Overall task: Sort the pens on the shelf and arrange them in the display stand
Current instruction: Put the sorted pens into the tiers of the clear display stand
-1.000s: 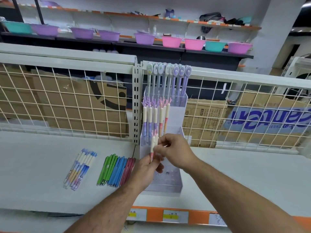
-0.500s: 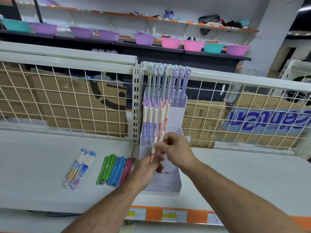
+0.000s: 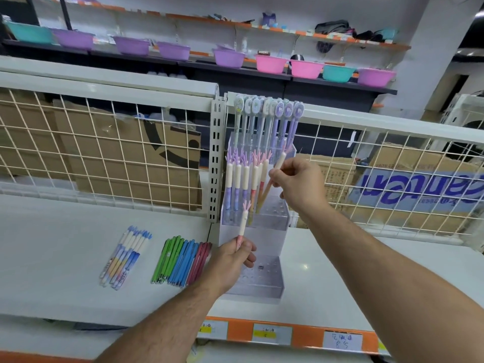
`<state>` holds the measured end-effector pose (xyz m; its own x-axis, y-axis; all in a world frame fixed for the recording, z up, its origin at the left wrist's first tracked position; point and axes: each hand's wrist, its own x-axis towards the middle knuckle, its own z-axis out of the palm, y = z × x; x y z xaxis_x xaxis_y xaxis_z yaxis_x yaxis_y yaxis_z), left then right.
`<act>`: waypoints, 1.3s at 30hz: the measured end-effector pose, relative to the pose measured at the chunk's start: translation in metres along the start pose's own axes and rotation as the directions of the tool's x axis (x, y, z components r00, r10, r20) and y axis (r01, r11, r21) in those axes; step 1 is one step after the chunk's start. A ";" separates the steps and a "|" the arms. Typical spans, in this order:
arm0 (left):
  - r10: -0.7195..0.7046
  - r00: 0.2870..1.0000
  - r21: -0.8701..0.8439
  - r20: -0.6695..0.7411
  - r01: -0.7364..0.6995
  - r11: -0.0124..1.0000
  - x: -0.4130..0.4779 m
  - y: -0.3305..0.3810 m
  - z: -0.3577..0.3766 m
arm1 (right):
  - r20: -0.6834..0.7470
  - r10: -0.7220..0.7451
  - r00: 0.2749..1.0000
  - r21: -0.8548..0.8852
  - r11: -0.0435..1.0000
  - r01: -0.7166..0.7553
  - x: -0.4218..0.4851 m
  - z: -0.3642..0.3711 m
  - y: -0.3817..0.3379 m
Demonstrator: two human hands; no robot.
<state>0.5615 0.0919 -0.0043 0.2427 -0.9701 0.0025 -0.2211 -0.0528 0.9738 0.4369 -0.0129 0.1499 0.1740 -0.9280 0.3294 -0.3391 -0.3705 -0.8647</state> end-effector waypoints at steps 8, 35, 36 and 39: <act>-0.001 1.000 0.013 -0.014 0.001 1.000 0.000 -0.001 0.000 | 0.064 0.012 0.998 -0.128 0.992 -0.004 -0.006 0.018 0.011; -0.020 1.000 0.008 0.016 0.020 1.000 -0.002 0.004 0.002 | 0.260 0.053 0.964 -0.125 0.992 -0.021 -0.078 0.040 0.042; -0.017 1.000 0.013 0.020 0.017 1.000 -0.003 0.005 0.002 | 0.259 0.060 0.964 -0.121 0.992 -0.029 -0.079 0.040 0.041; -0.013 1.000 0.021 0.029 0.012 1.000 -0.005 0.007 0.002 | 0.268 0.090 0.959 -0.070 0.995 -0.074 -0.081 0.039 0.040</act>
<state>0.5565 0.0954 0.0019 0.2181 -0.9758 -0.0165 -0.2381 -0.0696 0.9688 0.4450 0.0485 0.0738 0.3840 -0.9132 0.1363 -0.4152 -0.3026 -0.8579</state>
